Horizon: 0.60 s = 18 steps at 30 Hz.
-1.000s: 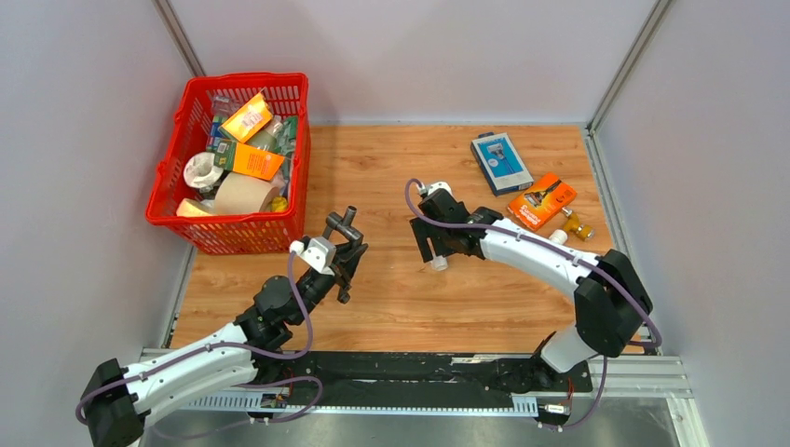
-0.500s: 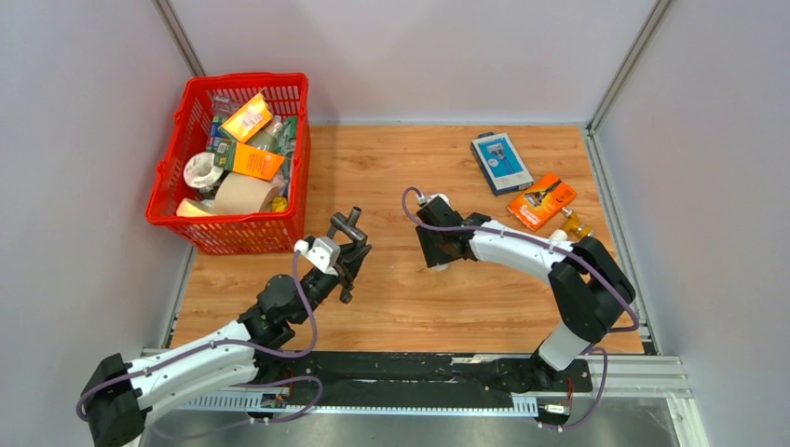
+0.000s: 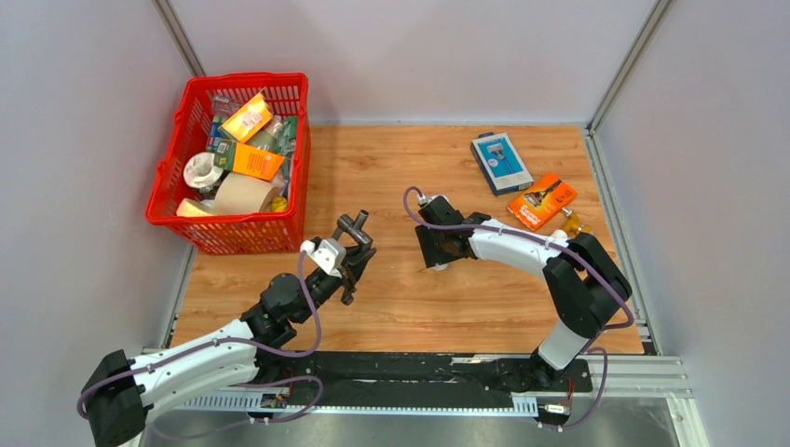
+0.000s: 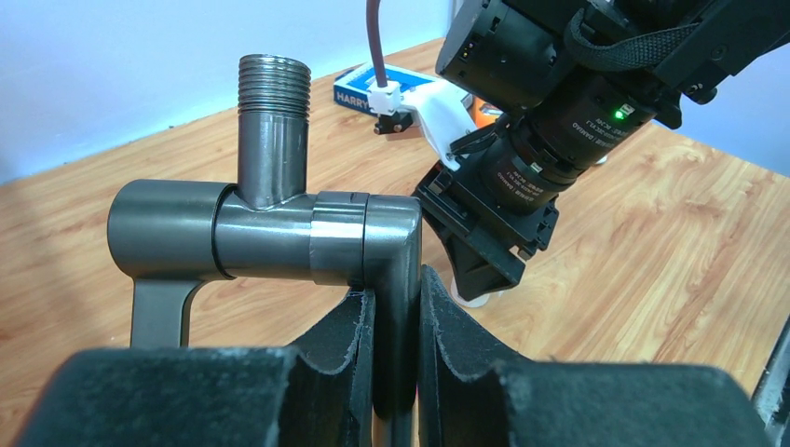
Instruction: Install the water faucets
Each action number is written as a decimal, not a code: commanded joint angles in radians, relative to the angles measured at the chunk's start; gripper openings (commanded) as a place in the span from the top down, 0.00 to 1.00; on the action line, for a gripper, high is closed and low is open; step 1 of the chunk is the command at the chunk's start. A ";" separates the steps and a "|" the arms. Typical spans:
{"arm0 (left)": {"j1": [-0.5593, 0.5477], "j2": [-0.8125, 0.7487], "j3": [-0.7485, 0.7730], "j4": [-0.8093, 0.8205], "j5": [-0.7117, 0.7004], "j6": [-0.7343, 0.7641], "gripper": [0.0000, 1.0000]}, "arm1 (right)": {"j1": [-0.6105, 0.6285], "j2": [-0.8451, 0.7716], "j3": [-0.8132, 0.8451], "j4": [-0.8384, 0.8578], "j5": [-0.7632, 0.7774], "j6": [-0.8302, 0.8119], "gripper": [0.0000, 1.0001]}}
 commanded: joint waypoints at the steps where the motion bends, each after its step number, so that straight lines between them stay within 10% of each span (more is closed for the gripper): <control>1: -0.002 -0.004 0.025 0.119 0.031 0.025 1.00 | -0.003 -0.007 -0.007 0.031 -0.027 0.001 0.45; 6: -0.002 0.005 0.030 0.119 0.039 0.025 1.00 | -0.004 -0.008 -0.011 0.031 -0.027 -0.005 0.52; 13: -0.001 0.011 0.050 0.079 0.100 0.042 1.00 | -0.004 -0.031 -0.010 0.044 -0.061 -0.051 0.98; 18: -0.001 0.017 0.076 0.047 0.178 0.053 1.00 | -0.004 -0.170 0.010 0.054 -0.121 -0.183 1.00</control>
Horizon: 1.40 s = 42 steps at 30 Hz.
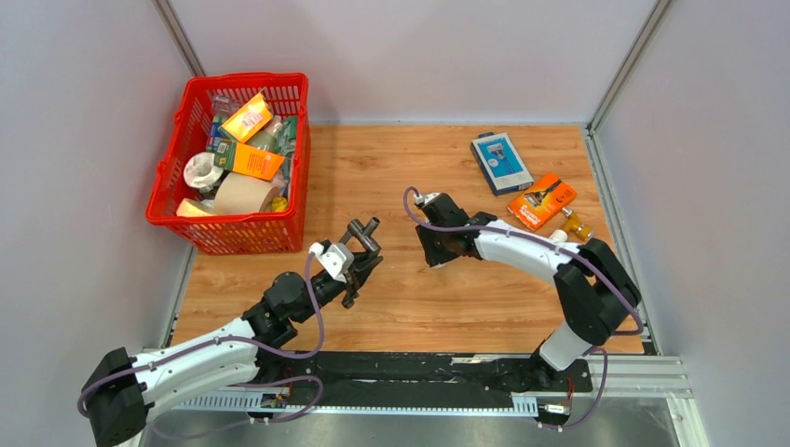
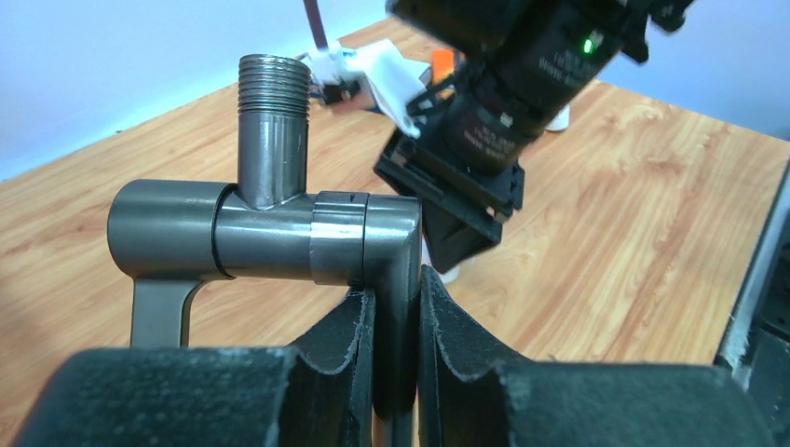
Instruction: Install the water faucets
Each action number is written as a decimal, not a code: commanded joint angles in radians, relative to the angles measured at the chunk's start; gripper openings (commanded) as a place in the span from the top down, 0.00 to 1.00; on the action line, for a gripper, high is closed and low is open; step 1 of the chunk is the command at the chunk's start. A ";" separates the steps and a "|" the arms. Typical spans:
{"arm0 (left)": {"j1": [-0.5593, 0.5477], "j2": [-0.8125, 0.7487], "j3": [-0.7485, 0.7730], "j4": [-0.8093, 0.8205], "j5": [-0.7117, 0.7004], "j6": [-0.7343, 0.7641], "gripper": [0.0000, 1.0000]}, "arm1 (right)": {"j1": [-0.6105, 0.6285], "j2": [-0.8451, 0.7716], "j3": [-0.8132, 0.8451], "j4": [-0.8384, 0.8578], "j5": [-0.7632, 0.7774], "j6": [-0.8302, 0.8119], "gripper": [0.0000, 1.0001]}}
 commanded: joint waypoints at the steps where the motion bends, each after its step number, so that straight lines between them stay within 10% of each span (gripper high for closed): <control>1: -0.001 0.003 0.075 0.065 0.084 0.034 1.00 | -0.002 -0.181 0.024 0.046 -0.103 -0.142 1.00; 16: 0.040 0.034 0.180 -0.015 0.377 0.031 1.00 | -0.002 -0.565 0.181 0.025 -0.450 -0.596 1.00; 30: 0.074 0.069 0.331 -0.235 0.590 0.151 1.00 | -0.009 -0.478 0.440 -0.320 -0.800 -1.047 1.00; 42: 0.076 0.015 0.326 -0.304 0.607 0.243 1.00 | -0.022 -0.527 0.414 -0.400 -0.852 -1.081 1.00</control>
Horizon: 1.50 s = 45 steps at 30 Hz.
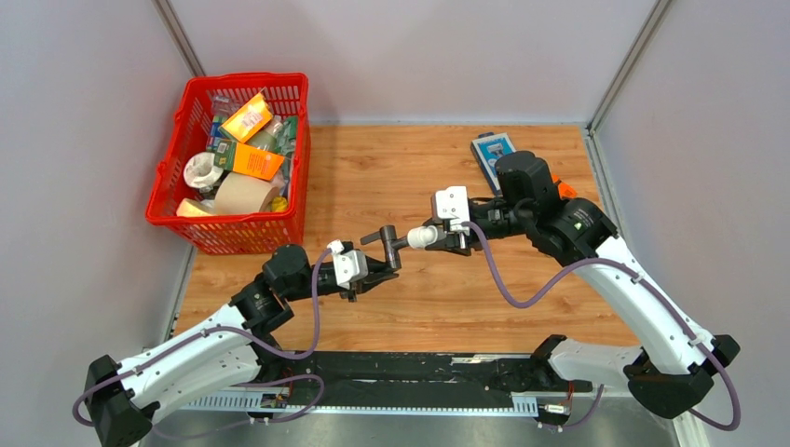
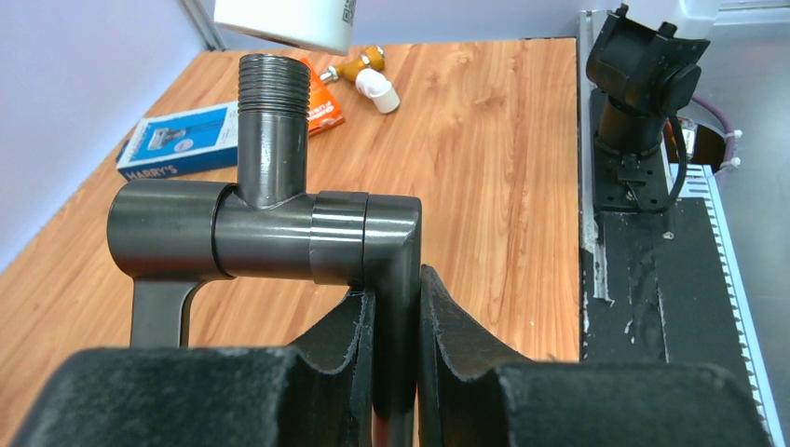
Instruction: Install the water faucets
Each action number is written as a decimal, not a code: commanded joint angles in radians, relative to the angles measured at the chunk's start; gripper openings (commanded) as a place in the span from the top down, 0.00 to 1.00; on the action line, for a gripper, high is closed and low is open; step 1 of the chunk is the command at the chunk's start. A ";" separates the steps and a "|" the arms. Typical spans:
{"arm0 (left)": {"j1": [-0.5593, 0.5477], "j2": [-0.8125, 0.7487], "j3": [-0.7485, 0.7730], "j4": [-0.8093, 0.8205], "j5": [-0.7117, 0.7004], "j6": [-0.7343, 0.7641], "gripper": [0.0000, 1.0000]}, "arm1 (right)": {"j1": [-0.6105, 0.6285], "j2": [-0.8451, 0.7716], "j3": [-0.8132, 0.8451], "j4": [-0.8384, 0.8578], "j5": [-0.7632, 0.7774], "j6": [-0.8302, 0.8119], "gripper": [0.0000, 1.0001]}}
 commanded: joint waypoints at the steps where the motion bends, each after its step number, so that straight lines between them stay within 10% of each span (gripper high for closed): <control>1: 0.001 -0.034 0.045 0.071 0.056 0.068 1.00 | -0.007 -0.044 -0.003 -0.004 -0.079 -0.044 1.00; 45: -0.027 0.011 -0.067 0.480 0.089 0.074 1.00 | -0.041 0.000 -0.087 0.068 -0.168 0.030 1.00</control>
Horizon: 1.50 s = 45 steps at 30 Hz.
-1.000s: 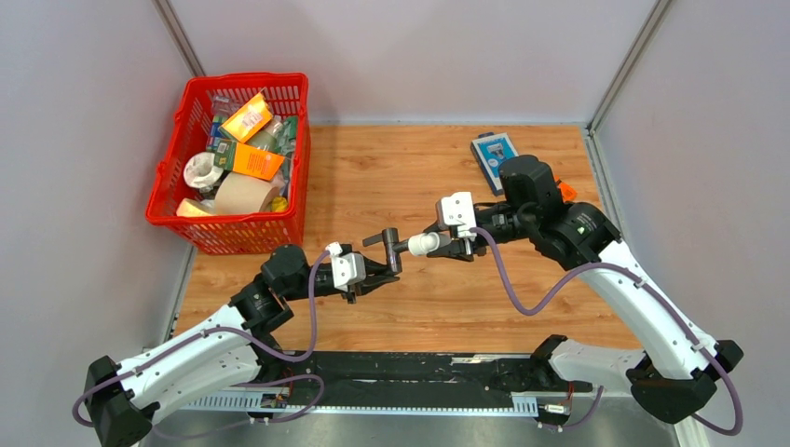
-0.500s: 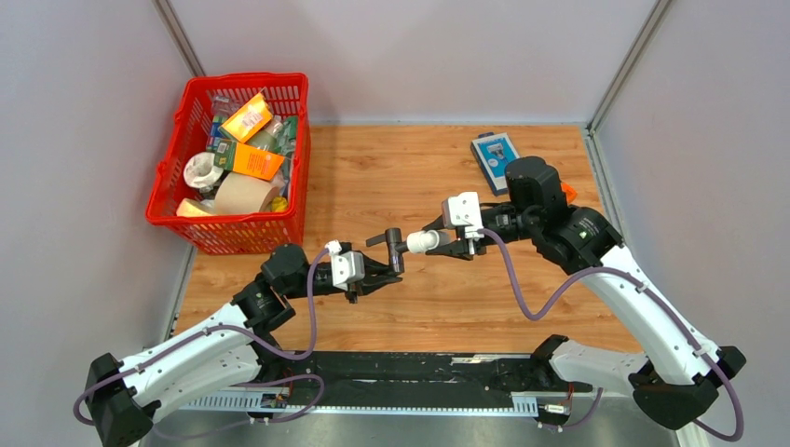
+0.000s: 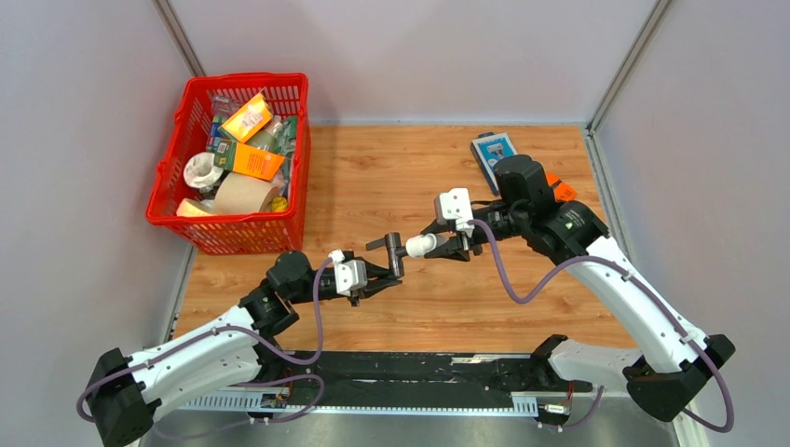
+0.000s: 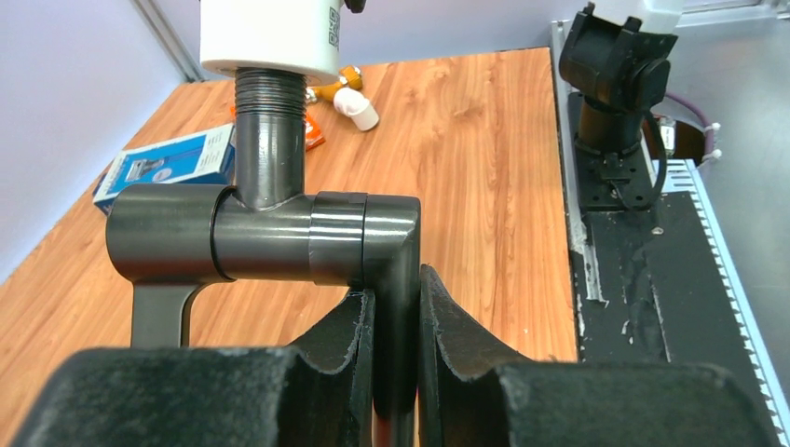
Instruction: Install the water faucets
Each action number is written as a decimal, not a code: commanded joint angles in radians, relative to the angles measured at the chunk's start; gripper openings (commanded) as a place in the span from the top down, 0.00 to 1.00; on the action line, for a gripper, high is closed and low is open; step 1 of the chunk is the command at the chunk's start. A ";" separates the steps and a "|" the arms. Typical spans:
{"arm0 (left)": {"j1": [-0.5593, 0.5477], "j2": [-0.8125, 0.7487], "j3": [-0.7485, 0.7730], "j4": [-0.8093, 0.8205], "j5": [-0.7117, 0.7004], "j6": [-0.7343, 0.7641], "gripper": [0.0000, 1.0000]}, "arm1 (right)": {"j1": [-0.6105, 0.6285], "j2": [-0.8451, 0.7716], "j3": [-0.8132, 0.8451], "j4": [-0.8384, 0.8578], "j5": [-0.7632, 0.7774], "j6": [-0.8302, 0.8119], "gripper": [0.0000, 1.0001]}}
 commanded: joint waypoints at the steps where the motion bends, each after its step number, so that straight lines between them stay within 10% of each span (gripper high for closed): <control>1: -0.029 -0.004 0.014 0.320 -0.017 0.069 1.00 | 0.004 0.029 0.018 0.001 0.006 0.038 1.00; 32: -0.283 0.331 -0.043 0.914 -0.707 0.472 1.00 | 0.004 0.098 -0.157 0.379 0.437 1.297 1.00; 45: -0.331 0.487 -0.078 1.170 -0.787 0.607 1.00 | 0.004 0.124 -0.159 0.359 0.471 1.439 0.98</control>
